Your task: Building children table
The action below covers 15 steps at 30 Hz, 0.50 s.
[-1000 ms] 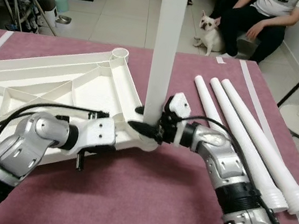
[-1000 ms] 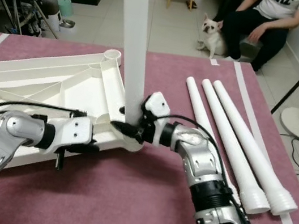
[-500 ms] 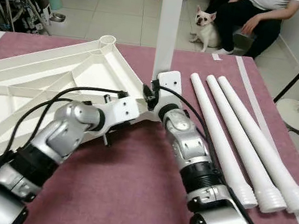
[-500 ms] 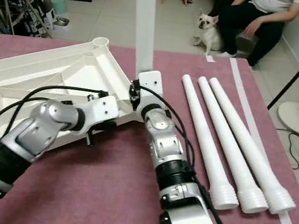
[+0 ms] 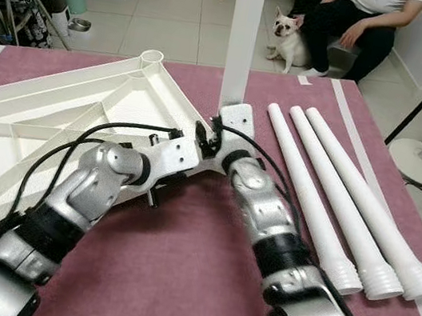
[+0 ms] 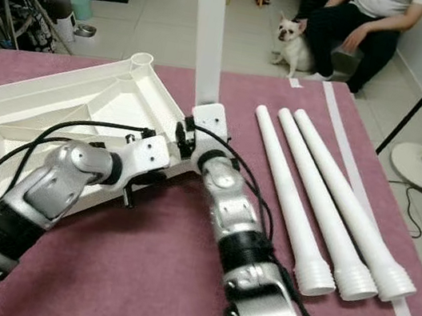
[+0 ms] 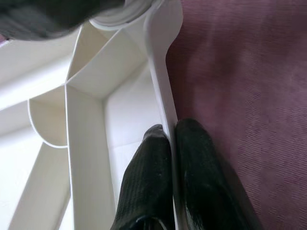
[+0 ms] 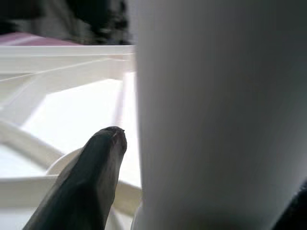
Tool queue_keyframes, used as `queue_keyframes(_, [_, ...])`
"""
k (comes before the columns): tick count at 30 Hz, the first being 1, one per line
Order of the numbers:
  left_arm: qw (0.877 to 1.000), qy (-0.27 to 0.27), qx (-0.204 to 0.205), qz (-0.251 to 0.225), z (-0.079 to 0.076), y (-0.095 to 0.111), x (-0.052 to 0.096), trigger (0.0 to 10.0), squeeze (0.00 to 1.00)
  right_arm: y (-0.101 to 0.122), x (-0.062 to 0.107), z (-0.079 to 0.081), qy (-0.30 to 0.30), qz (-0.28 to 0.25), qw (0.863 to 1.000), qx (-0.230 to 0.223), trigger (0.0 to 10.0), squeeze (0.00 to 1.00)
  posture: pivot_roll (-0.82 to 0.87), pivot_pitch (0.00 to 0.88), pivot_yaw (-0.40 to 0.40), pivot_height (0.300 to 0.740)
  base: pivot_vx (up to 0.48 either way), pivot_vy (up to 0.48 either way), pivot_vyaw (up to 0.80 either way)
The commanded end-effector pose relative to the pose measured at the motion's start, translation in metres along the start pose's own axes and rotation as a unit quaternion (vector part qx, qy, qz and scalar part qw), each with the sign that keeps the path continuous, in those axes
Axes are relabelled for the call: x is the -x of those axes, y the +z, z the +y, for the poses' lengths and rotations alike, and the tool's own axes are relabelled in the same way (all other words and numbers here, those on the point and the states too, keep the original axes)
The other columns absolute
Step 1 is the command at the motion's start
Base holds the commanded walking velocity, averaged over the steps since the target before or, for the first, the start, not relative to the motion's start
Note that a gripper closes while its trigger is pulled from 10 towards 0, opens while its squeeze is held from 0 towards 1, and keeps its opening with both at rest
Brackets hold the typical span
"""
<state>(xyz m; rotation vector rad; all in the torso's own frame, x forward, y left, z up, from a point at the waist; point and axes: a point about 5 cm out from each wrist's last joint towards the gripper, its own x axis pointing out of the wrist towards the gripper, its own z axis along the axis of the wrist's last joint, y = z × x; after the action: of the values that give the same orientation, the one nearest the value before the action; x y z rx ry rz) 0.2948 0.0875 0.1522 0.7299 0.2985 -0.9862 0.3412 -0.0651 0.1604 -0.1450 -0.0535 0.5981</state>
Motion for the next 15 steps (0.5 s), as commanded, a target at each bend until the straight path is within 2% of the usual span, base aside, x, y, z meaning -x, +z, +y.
queue_keyframes(1, [0.991,0.003,-0.089,-0.104,-0.002,0.046,0.016,10.0,0.00,0.007,0.000,0.031,0.129,-0.022,0.991,-0.005,10.0,0.00,0.10,0.004,0.066,0.740,0.000,0.000,0.00])
queue_keyframes(3, [0.987,-0.050,-0.116,-0.102,-0.017,0.033,0.035,10.0,0.00,0.012,0.026,0.026,0.263,-0.028,0.964,0.020,10.0,0.00,0.11,0.001,0.066,0.740,0.000,0.000,0.00])
queue_keyframes(4, [0.987,-0.050,-0.116,-0.102,-0.017,0.033,0.035,10.0,0.00,0.012,0.026,0.026,0.263,-0.028,0.964,0.020,10.0,0.00,0.11,0.001,0.066,0.740,0.000,0.000,0.00])
queue_keyframes(5, [0.985,-0.067,-0.124,-0.099,-0.021,0.030,0.042,10.0,0.00,0.011,0.035,0.024,0.301,-0.022,0.953,0.027,10.0,0.00,0.11,0.000,0.064,0.740,0.000,0.000,0.00])
queue_keyframes(6, [0.985,-0.067,-0.124,-0.099,-0.021,0.030,0.042,10.0,0.00,0.011,0.035,0.024,0.301,-0.022,0.953,0.027,10.0,0.00,0.11,0.000,0.064,0.740,0.000,0.000,0.00])
queue_keyframes(9, [0.982,-0.100,-0.129,-0.095,-0.029,0.020,0.056,10.0,0.00,0.007,0.049,0.011,0.352,0.006,0.935,0.038,10.0,0.00,0.12,0.000,0.059,0.740,0.000,0.000,0.00])
queue_keyframes(10, [0.981,-0.106,-0.130,-0.092,-0.029,0.017,0.058,10.0,0.00,0.007,0.051,0.009,0.366,0.011,0.930,0.038,9.6,0.00,0.12,0.000,0.059,0.740,0.000,0.000,0.00])
queue_keyframes(11, [0.982,-0.107,-0.130,-0.090,-0.029,0.016,0.059,10.0,0.00,0.007,0.052,0.008,0.375,0.012,0.926,0.036,4.2,0.00,0.12,0.000,0.057,0.740,0.000,0.000,0.00])
queue_keyframes(13, [0.982,-0.107,-0.130,-0.088,-0.028,0.015,0.060,10.0,0.00,0.007,0.053,0.008,0.381,0.013,0.924,0.033,4.2,0.00,0.12,0.000,0.057,0.740,0.000,0.000,0.00])
queue_keyframes(14, [0.983,-0.102,-0.129,-0.086,-0.027,0.014,0.059,10.0,0.00,0.007,0.053,0.008,0.385,0.013,0.922,0.030,0.0,0.00,0.12,0.000,0.057,0.740,0.000,0.000,0.00])
queue_keyframes(15, [0.984,-0.096,-0.127,-0.085,-0.026,0.014,0.058,10.0,0.00,0.007,0.053,0.009,0.387,0.011,0.921,0.027,0.0,0.00,0.12,0.000,0.055,0.740,0.000,0.000,0.00])
